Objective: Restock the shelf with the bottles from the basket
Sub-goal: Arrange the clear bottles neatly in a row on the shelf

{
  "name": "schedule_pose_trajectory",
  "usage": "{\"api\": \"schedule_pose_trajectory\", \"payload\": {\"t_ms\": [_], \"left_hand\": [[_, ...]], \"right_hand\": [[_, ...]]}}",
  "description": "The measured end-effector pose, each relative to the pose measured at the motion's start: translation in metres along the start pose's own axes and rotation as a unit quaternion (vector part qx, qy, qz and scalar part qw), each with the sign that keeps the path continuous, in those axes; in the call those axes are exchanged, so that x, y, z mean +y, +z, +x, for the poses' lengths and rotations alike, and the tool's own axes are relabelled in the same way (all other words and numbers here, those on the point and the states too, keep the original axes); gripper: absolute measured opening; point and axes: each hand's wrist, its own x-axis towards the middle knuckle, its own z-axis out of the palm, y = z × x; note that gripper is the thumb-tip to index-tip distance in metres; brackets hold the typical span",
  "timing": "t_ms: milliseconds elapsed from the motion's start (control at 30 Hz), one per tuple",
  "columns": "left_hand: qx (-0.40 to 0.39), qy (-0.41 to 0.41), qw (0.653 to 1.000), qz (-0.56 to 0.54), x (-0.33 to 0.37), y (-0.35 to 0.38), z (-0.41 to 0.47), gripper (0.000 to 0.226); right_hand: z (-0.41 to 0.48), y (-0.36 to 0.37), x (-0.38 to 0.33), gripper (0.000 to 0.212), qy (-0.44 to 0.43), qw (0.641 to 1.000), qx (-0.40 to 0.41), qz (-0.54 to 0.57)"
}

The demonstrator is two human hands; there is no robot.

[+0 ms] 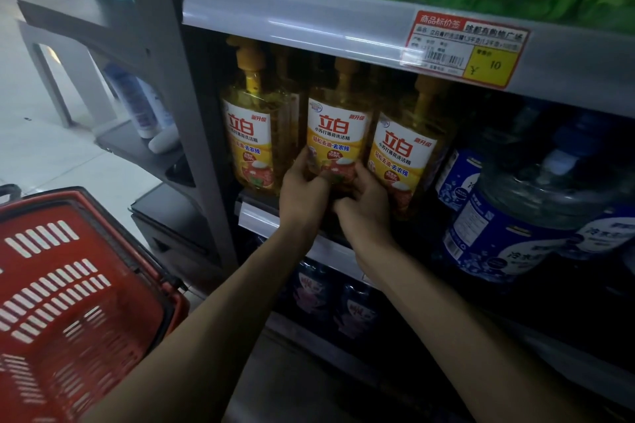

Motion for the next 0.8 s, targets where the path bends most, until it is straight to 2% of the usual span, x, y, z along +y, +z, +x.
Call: {"api": "schedule_pose_trajectory", "payload": {"t_ms": [267, 467, 600, 800], "left_hand": [[-0.005, -0.01, 1.0, 0.008, 0.004, -0.002, -0.001, 0.056], [0.021, -0.016, 1.0, -0.014, 0.0, -0.005, 0.0, 0.05], [0.029, -0.021, 0.999, -0.038, 0.0, -0.008, -0.001, 0.04], [0.013, -0.016, 0.999, -0.046, 0.006, -0.008, -0.005, 0.04]], "right_hand": [[0.0, -0.006, 0.001, 0.085, -0.006, 1.0, -0.02, -0.016], [-0.002, -0.008, -0.001, 0.077, 0.002, 1.0, 0.025, 0.015], [-0.004, -0.007, -0.004, 0.056, -0.051, 0.998, 0.043, 0.011], [-0.006, 0.005, -0.005, 0.053, -0.087, 0.993, 0.075, 0.036]]}}
